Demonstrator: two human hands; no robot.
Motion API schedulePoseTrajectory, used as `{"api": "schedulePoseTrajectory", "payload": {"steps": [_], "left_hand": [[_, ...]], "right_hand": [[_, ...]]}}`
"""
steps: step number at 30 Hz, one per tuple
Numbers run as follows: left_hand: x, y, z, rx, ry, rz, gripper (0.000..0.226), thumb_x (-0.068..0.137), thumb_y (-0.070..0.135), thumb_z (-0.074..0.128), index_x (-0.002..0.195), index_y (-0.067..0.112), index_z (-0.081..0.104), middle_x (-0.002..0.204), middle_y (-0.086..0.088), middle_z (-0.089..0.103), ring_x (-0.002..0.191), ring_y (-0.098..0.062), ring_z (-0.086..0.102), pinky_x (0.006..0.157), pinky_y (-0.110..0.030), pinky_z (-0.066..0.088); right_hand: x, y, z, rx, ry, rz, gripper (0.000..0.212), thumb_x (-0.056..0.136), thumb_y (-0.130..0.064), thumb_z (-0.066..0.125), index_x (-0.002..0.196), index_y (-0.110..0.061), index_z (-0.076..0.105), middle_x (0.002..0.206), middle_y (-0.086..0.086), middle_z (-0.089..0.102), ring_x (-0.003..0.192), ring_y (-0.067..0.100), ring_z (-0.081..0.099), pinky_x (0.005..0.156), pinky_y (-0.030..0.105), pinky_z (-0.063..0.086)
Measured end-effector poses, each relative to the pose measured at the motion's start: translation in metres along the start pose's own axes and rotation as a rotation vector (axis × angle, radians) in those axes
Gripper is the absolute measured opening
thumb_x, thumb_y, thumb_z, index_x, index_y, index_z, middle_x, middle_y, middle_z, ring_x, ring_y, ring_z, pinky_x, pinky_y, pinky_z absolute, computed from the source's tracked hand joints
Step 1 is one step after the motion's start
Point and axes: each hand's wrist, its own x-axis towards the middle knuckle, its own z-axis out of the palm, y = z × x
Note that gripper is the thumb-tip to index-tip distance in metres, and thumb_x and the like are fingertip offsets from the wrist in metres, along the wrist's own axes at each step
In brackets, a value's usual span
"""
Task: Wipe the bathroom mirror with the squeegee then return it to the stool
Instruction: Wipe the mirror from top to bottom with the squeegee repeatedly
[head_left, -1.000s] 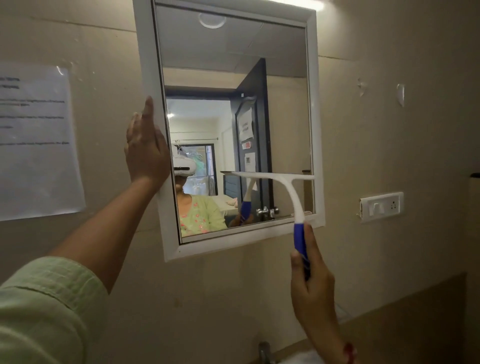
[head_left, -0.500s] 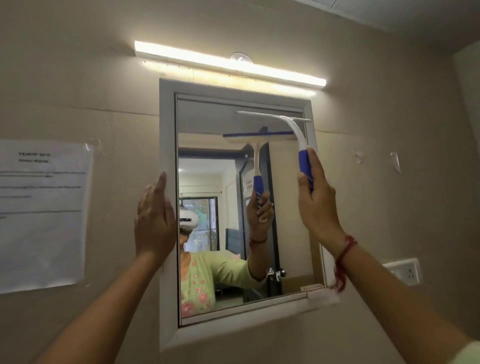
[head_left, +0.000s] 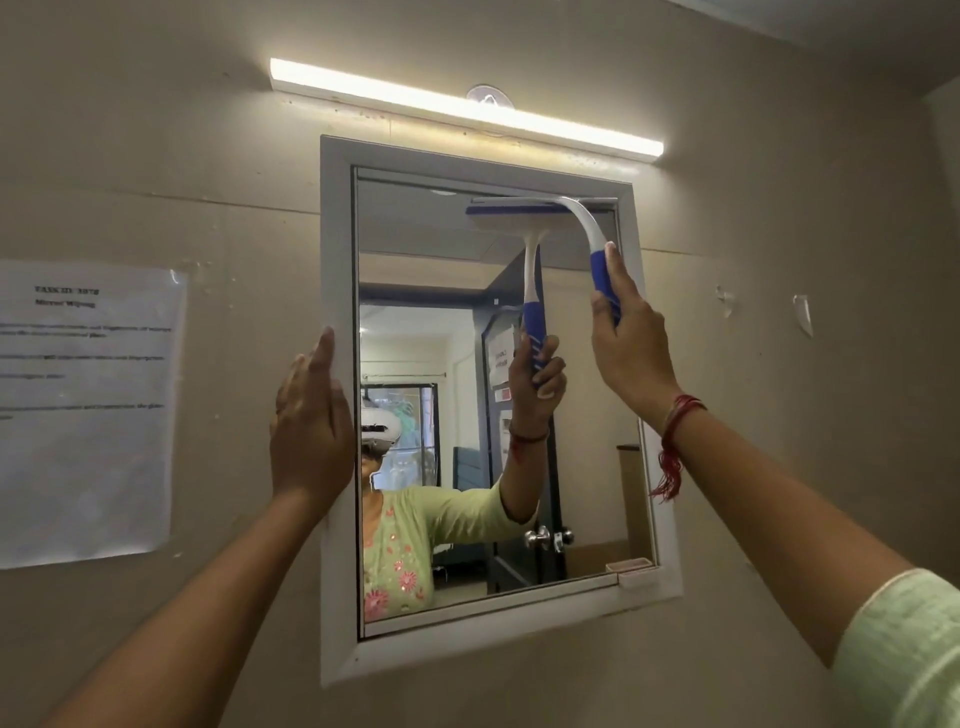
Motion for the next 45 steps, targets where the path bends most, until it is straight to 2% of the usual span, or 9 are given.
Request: {"api": "schedulePoseTrajectory", "payload": {"steps": [9,13,16,22,26,28,36,40,45], "left_hand": [[0.0,0.001,0.0,-0.009,-0.002,-0.014,0.047,0.099,0.014,0.031,0.145,0.023,0.024,0.144,-0.011,0.041,0.138,-0.03,0.028,0.107,-0.046,0.029],[0.001,0.002,0.0,-0.017,-0.009,-0.019,0.047,0.1,0.014,0.031,0.145,0.023,0.023,0.146,-0.01,0.039,0.139,-0.029,0.026,0.108,-0.045,0.027],[0.0,0.003,-0.001,-0.023,-0.01,-0.029,0.047,0.1,0.014,0.03,0.145,0.022,0.023,0.146,-0.009,0.038,0.139,-0.029,0.026,0.108,-0.046,0.027],[0.0,0.004,-0.002,-0.029,-0.021,-0.034,0.048,0.097,0.023,0.025,0.145,0.025,0.022,0.147,-0.008,0.037,0.139,-0.028,0.025,0.109,-0.047,0.026],[-0.001,0.004,-0.002,-0.025,-0.014,-0.04,0.048,0.096,0.025,0.024,0.145,0.025,0.023,0.146,-0.01,0.039,0.138,-0.03,0.027,0.108,-0.049,0.027],[-0.001,0.004,-0.002,-0.027,-0.013,-0.04,0.048,0.097,0.024,0.025,0.145,0.025,0.023,0.146,-0.01,0.039,0.138,-0.03,0.027,0.109,-0.049,0.028],[0.0,0.003,-0.002,-0.033,-0.018,-0.025,0.049,0.096,0.025,0.023,0.145,0.024,0.022,0.146,-0.01,0.038,0.138,-0.03,0.027,0.109,-0.05,0.028],[0.0,0.002,0.0,-0.01,-0.017,-0.02,0.049,0.097,0.027,0.022,0.146,0.025,0.021,0.146,-0.011,0.038,0.137,-0.031,0.029,0.108,-0.048,0.027],[0.0,0.0,0.001,0.006,-0.01,-0.017,0.048,0.098,0.025,0.023,0.146,0.025,0.021,0.143,-0.014,0.041,0.134,-0.033,0.033,0.106,-0.05,0.03]], "right_hand": [[-0.02,0.002,0.004,0.033,0.003,0.029,0.052,0.098,-0.023,0.037,0.146,-0.026,0.014,0.067,-0.013,0.046,0.052,0.005,0.048,0.046,-0.001,0.037],[-0.008,-0.006,0.006,0.051,0.015,0.039,0.052,0.098,-0.022,0.038,0.146,-0.024,0.015,0.076,-0.008,0.048,0.056,0.004,0.049,0.048,-0.003,0.037],[-0.023,-0.005,0.006,0.059,0.019,0.056,0.052,0.098,-0.022,0.037,0.146,-0.025,0.015,0.067,-0.017,0.043,0.05,0.005,0.049,0.046,-0.001,0.037],[-0.076,0.005,0.002,0.044,-0.02,0.078,0.054,0.098,-0.022,0.037,0.145,-0.031,0.011,0.063,-0.012,0.04,0.045,0.005,0.047,0.046,0.001,0.038],[-0.048,-0.002,0.0,0.054,-0.001,0.073,0.053,0.098,-0.02,0.037,0.146,-0.025,0.014,0.062,-0.012,0.04,0.048,-0.004,0.05,0.044,0.0,0.036],[-0.041,-0.006,0.0,0.051,-0.005,0.072,0.053,0.098,-0.02,0.037,0.146,-0.023,0.015,0.062,-0.014,0.04,0.044,0.001,0.046,0.044,0.001,0.036],[-0.126,0.01,-0.01,0.026,-0.075,0.076,0.057,0.097,-0.021,0.037,0.138,-0.044,0.005,0.066,-0.012,0.04,0.049,0.002,0.042,0.05,0.003,0.04],[-0.116,0.01,-0.016,-0.013,-0.079,0.069,0.057,0.097,-0.023,0.037,0.139,-0.042,0.003,0.069,-0.016,0.04,0.05,0.003,0.044,0.046,0.01,0.038],[-0.099,0.003,-0.015,-0.021,-0.072,0.074,0.056,0.098,-0.024,0.036,0.138,-0.042,0.002,0.069,-0.012,0.043,0.05,0.002,0.043,0.045,0.007,0.036]]}}
